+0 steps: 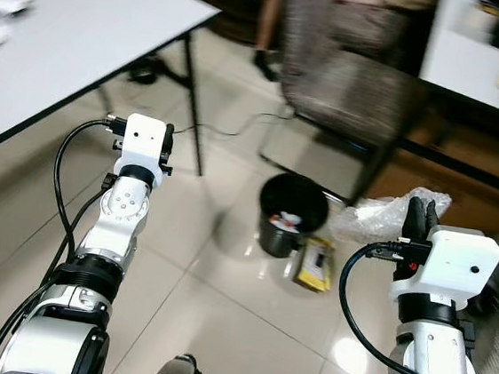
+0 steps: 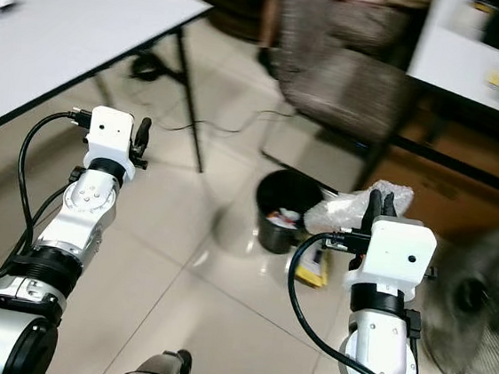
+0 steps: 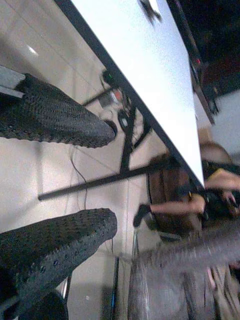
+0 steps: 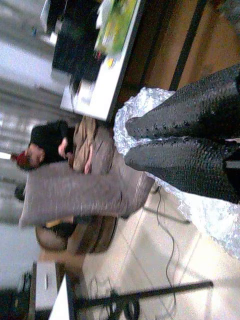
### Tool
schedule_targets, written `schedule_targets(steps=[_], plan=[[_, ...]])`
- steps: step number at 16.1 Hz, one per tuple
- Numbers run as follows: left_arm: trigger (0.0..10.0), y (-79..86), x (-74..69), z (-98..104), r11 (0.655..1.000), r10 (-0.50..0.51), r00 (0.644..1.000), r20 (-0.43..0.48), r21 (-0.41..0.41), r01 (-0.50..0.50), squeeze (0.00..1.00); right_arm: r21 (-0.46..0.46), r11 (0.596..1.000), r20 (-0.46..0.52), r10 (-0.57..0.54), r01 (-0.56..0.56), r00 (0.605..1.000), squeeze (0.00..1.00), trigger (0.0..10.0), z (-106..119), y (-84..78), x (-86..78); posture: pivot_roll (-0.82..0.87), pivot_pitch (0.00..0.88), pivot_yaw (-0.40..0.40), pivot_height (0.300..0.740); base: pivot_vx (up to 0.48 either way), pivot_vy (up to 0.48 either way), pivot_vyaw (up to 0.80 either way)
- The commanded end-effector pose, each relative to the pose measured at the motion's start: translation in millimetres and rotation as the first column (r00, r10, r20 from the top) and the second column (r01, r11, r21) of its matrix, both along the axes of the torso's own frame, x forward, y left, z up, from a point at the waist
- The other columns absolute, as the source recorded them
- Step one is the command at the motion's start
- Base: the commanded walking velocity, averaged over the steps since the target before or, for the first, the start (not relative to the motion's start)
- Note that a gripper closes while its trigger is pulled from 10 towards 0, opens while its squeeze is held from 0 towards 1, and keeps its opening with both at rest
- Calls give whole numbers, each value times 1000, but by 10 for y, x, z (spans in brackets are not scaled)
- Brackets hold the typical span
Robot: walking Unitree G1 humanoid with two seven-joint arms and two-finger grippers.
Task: Picking trash to rubbish bin
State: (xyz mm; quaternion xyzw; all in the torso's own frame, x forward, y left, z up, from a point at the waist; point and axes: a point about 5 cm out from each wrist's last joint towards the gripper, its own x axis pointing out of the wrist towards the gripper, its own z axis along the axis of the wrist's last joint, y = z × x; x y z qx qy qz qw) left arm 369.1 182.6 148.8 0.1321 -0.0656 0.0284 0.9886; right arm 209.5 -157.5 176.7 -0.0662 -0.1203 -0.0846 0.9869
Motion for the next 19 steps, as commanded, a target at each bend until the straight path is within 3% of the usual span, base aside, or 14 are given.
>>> schedule_targets(steps=[1, 11, 12, 13, 14, 15, 19], plan=[[10000, -21, 12, 15, 1000, -2, 1000, 11, -6, 2, 0, -10, 1000, -19, -5, 5, 1000, 0, 10000, -26, -11, 3, 116, 150, -21, 740, 0, 0, 800], [10000, 62, 123, 208, 999, 1, 999, 45, -47, 1, 0, -13, 1000, -23, -9, 8, 1000, 0, 10000, -42, 13, -8, 117, 160, -12, 740, 0, 0, 800], [10000, 70, 129, 219, 999, 4, 999, 47, -48, -2, 192, -13, 1000, -23, -10, 10, 1000, 0, 10000, -42, 17, -11, 116, 161, -9, 740, 0, 0, 800], [10000, 62, 133, 218, 999, -2, 999, 46, -52, 4, 196, -11, 1000, -24, -12, 12, 1000, 0, 10000, -47, 21, -14, 116, 162, -6, 740, 0, 0, 800], [10000, 56, 132, 216, 999, -4, 999, 47, -52, 6, 471, -11, 1000, -24, -13, 12, 1000, 0, 10000, -48, 25, -15, 116, 162, -4, 740, 0, 0, 800], [10000, 43, 132, 215, 998, -13, 999, 48, -59, 16, 1000, -8, 1000, -23, -13, 13, 1000, 0, 10000, -49, 29, -17, 116, 162, -2, 740, 0, 0, 800], [10000, 29, 149, 231, 998, -15, 999, 51, -60, 18, 1000, 9, 1000, -21, -18, 18, 1000, 0, 10000, -57, 44, -33, 113, 168, 8, 740, 0, 0, 0]])
